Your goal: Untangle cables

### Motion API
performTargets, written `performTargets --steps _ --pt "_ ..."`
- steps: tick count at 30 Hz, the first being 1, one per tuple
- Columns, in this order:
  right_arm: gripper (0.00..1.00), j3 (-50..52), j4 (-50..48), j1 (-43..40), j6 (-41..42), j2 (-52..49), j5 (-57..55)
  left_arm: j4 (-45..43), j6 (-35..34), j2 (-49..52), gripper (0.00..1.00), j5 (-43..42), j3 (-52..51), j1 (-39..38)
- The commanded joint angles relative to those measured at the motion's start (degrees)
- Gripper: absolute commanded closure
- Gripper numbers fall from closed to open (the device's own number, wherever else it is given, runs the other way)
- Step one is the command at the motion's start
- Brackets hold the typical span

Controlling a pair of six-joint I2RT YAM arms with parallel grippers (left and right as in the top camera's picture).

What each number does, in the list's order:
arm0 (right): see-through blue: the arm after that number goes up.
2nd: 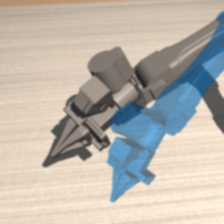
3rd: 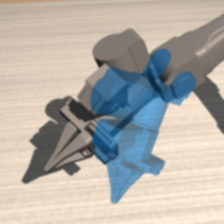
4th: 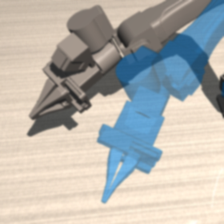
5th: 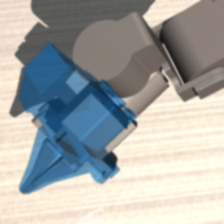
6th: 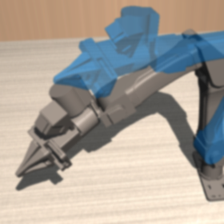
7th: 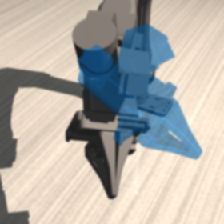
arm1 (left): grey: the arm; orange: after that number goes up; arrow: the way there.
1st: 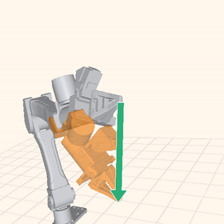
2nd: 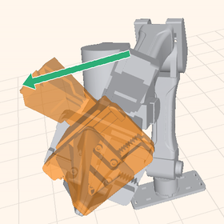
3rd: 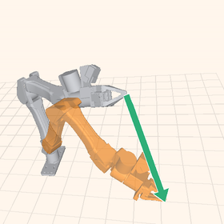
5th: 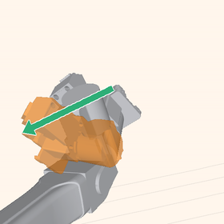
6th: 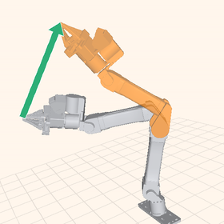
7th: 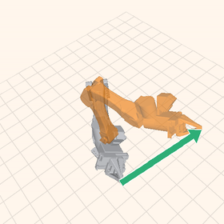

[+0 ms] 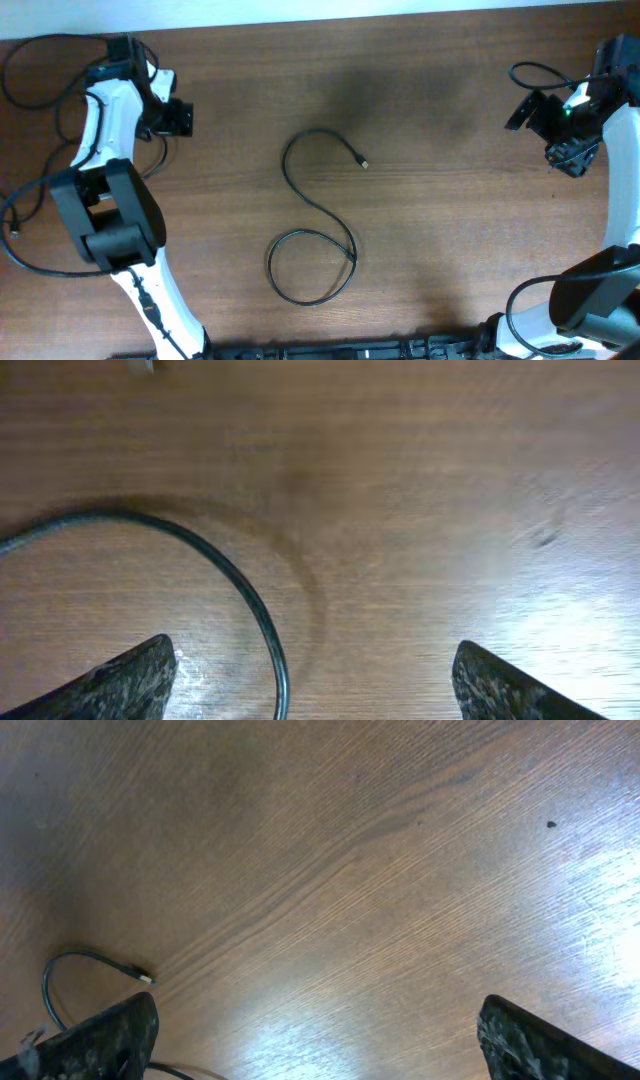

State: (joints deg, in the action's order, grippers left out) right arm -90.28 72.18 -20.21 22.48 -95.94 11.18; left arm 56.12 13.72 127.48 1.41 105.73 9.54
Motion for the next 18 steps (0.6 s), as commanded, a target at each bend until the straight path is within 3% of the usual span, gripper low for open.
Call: performTargets --steps 1,5,7,8,11,13,15,18 --pt "0.01 -0.74 0.02 -0.11 0.35 -0.33 -0.94 -2.64 1.62 -1.38 0.08 4.9 -4.96 0.68" --pt "0.01 -0.74 0.02 -0.11 0.35 -0.33 -0.94 -6.36 3.21 -1.33 0.07 4.9 -10.19 1.51" --pt "0.01 -0.74 0.02 -0.13 0.35 -0.33 -0.94 -8.31 4.7 -1.33 0.11 5.31 -12.98 1.49" --pt "0.01 -0.74 0.02 -0.13 0.35 -0.33 -0.94 -9.03 4.85 -1.33 0.16 6.16 -13.79 1.49" --pt "0.01 -0.74 0.02 -0.11 0.35 -0.33 -0.94 -9.84 4.83 -1.33 0.55 13.99 -14.91 1.6" --pt "0.01 -0.74 0.04 -0.11 0.35 -0.33 -0.94 -10.03 4.83 -1.36 0.7 18.27 -14.88 1.6" --pt "0.01 -0.74 0.02 -0.11 0.35 -0.33 -0.94 -10.05 4.83 -1.36 0.83 22.36 -14.88 1.6" --pt "0.01 -0.74 0.02 -0.11 0.35 -0.33 -0.94 -11.17 4.83 -1.36 0.85 28.02 -14.88 1.6"
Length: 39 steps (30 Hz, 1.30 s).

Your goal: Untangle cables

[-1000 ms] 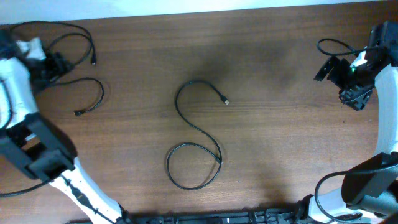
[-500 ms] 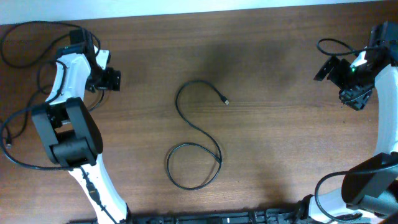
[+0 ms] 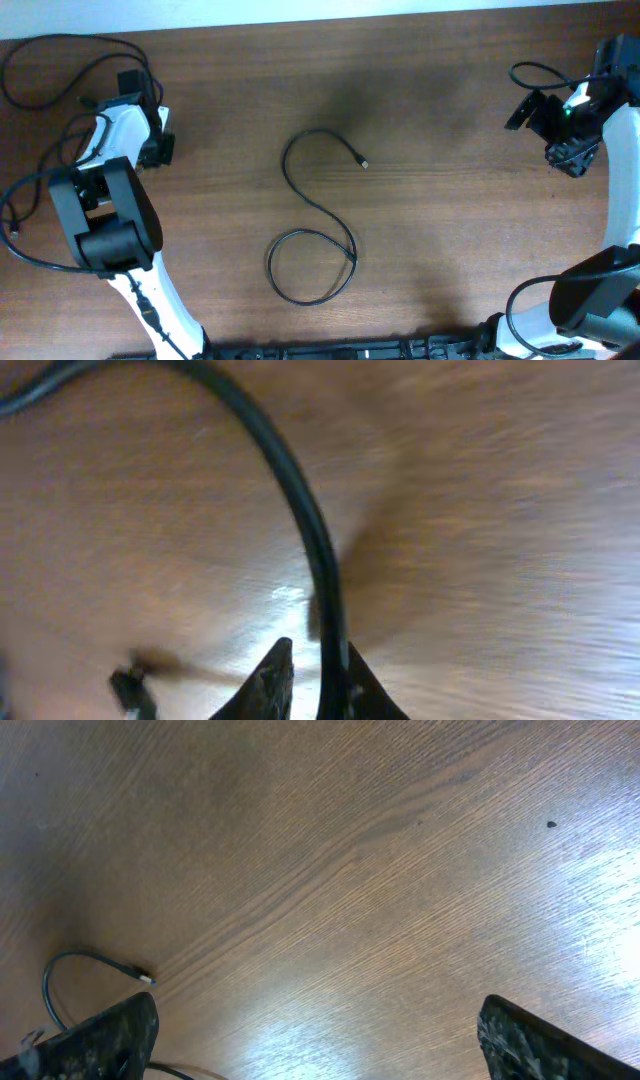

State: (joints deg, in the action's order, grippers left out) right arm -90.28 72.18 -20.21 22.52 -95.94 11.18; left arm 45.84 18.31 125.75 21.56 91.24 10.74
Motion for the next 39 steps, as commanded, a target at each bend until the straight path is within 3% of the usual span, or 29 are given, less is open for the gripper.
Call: performTargets --steps 1,3,10,14,17,20,23,27,28,29,32,33,34,39 --pt "0.01 -0.74 0.02 -0.13 0.31 -0.33 -0.94 -1.33 0.24 0.37 0.88 8.28 -0.37 0.39" --pt "0.01 -0.74 0.02 -0.13 0.31 -0.33 -0.94 -1.38 0.26 0.37 0.99 8.31 -0.33 0.39" --pt "0.01 -0.74 0.02 -0.13 0.31 -0.33 -0.94 -1.51 -0.48 0.24 1.0 21.44 -0.17 0.39" --pt "0.01 -0.74 0.02 -0.11 0.31 -0.33 -0.94 -1.68 -7.72 0.22 1.0 25.97 0.44 0.39" --pt "0.01 -0.74 0.02 -0.13 0.31 -0.33 -0.94 -1.95 -13.73 0.22 1.0 26.25 0.42 0.46" --pt "0.01 -0.74 0.02 -0.11 0.31 -0.33 -0.94 -2.1 -24.44 0.22 1.0 24.02 0.42 2.19" --pt "0.01 -0.74 0.02 -0.13 0.31 -0.33 -0.94 -2.19 -26.03 0.22 1.0 18.14 0.42 4.15" --pt "0.01 -0.74 0.04 -0.13 0.31 -0.33 -0.94 -4.07 -29.42 0.22 0.99 16.96 0.42 7.26" --pt "0.01 -0.74 0.02 -0.11 0.31 -0.33 -0.94 -4.39 -29.4 0.22 0.95 16.96 0.42 7.89" --pt "0.01 -0.74 0.02 -0.13 0.31 -0.33 -0.94 -4.59 -29.4 0.22 0.83 16.96 0.42 8.28" --pt "0.01 -0.74 0.04 -0.11 0.31 -0.33 -0.94 -5.7 -29.38 0.22 0.71 17.0 0.42 9.11" --pt "0.01 -0.74 0.02 -0.11 0.31 -0.33 -0.94 -6.36 -29.38 0.2 0.49 16.98 0.44 9.2" --pt "0.01 -0.74 0.02 -0.11 0.31 -0.33 -0.94 -6.4 -29.38 0.2 0.18 17.0 0.79 9.18" --pt "0.01 -0.74 0.02 -0.11 0.31 -0.33 -0.94 -5.95 -29.4 -0.72 0.01 16.96 4.74 9.22"
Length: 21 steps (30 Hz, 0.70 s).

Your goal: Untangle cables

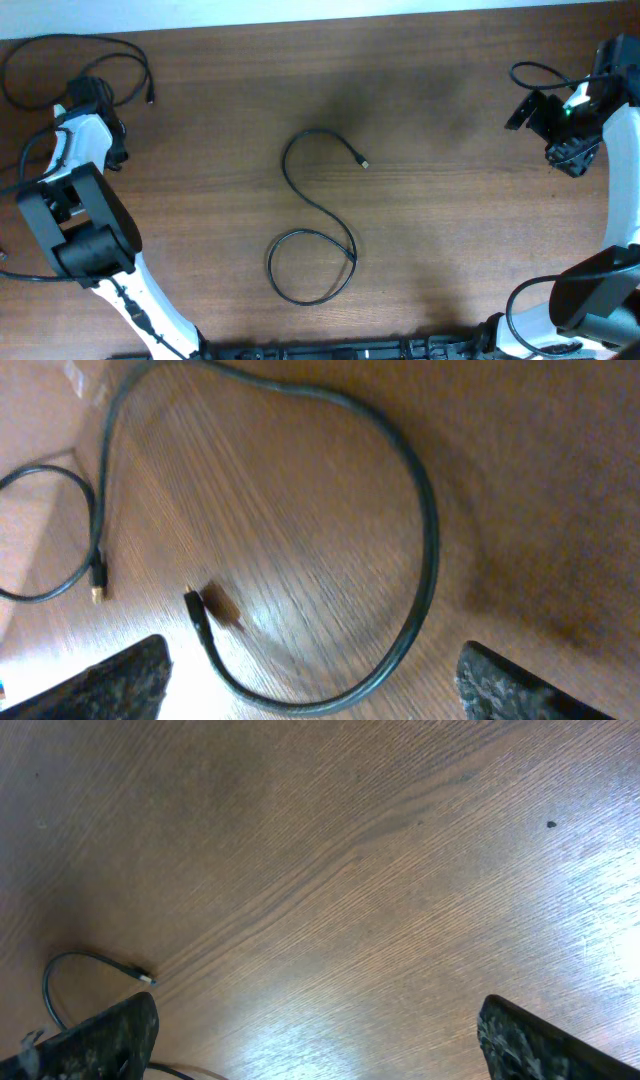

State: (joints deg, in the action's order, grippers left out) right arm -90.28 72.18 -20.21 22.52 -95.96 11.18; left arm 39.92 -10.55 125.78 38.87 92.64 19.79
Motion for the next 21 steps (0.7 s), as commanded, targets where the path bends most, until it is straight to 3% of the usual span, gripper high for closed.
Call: performTargets --steps 1,4,8,10,17,21 --pt "0.01 -0.74 0.02 -0.13 0.31 -0.31 -0.94 -0.02 -0.55 -1.29 0.01 -0.35 3.8 0.48" --pt "0.01 -0.74 0.02 -0.13 0.31 -0.31 -0.94 0.02 -0.59 -3.1 0.01 -0.83 4.26 3.26" --pt "0.01 -0.74 0.02 -0.11 0.31 -0.31 -0.94 3.65 -1.88 -3.13 0.01 -9.73 4.11 8.96" --pt "0.01 -0.74 0.02 -0.11 0.31 -0.31 -0.94 5.46 -7.63 -3.1 0.01 -12.26 4.11 13.16" --pt "0.01 -0.74 0.02 -0.13 0.31 -0.31 -0.94 6.75 -9.57 -3.13 0.01 -23.93 4.11 25.14" --pt "0.01 -0.74 0.02 -0.13 0.31 -0.31 -0.94 7.3 -9.81 -3.13 0.01 -24.35 4.11 31.63"
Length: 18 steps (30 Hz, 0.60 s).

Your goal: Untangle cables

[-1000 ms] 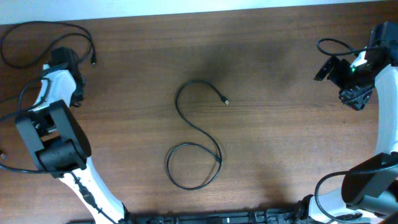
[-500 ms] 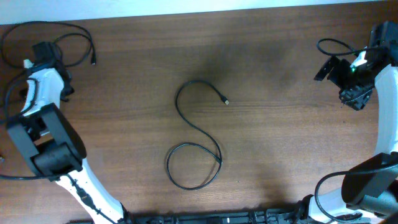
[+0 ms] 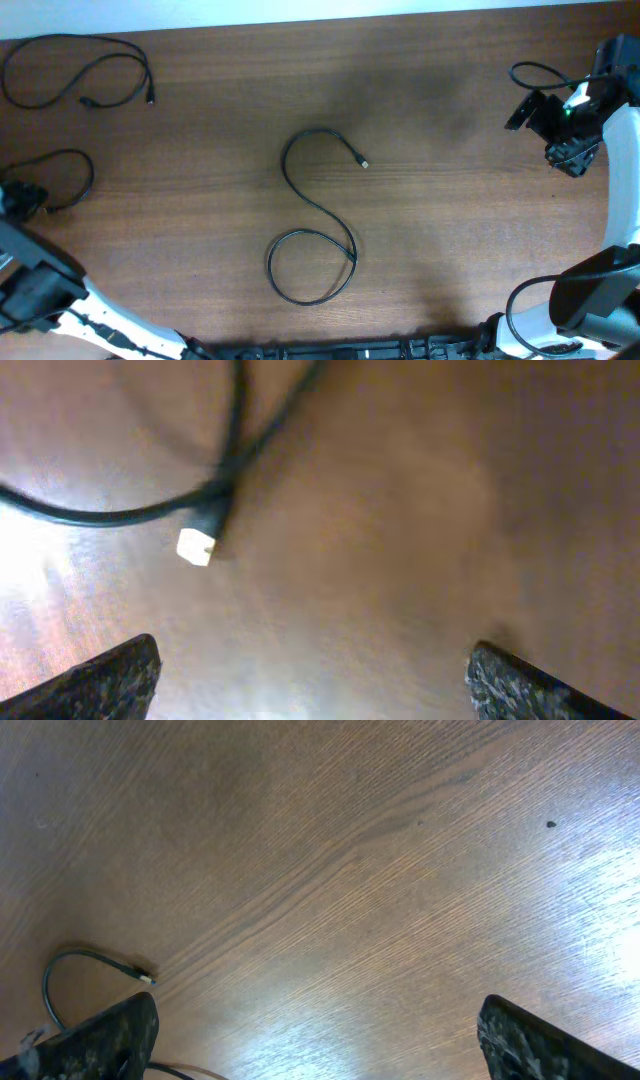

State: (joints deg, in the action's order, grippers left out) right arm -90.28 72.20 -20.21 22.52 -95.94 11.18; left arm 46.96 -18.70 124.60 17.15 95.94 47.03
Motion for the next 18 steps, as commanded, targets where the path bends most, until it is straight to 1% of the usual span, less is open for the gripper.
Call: performTargets --steps 1,4,9,10,12,14,18 --pt "0.01 -0.74 0.0 -0.11 0.31 -0.33 -0.94 0.26 -1.66 -1.95 0.01 -2.62 0.81 6.21" --pt "0.01 -0.74 0.0 -0.11 0.31 -0.33 -0.94 0.2 -1.66 -1.95 0.01 -2.62 0.81 11.89" --pt "0.01 -0.74 0.0 -0.13 0.31 -0.33 -0.94 -2.05 -1.66 -1.95 0.01 -2.64 0.81 17.22" --pt "0.01 -0.74 0.0 -0.13 0.31 -0.33 -0.94 -2.93 -1.64 -1.95 0.11 -2.91 0.81 18.01" --pt "0.01 -0.74 0.0 -0.11 0.31 -0.33 -0.94 -5.14 -1.6 -1.81 0.21 -3.78 0.81 19.15" --pt "0.01 -0.74 0.0 -0.11 0.31 -0.33 -0.94 -7.13 -1.55 -1.73 0.23 -5.6 0.79 19.3" --pt "0.01 -0.74 0.0 -0.11 0.31 -0.33 -0.94 -11.43 -0.79 -1.73 0.23 -15.19 0.79 19.23"
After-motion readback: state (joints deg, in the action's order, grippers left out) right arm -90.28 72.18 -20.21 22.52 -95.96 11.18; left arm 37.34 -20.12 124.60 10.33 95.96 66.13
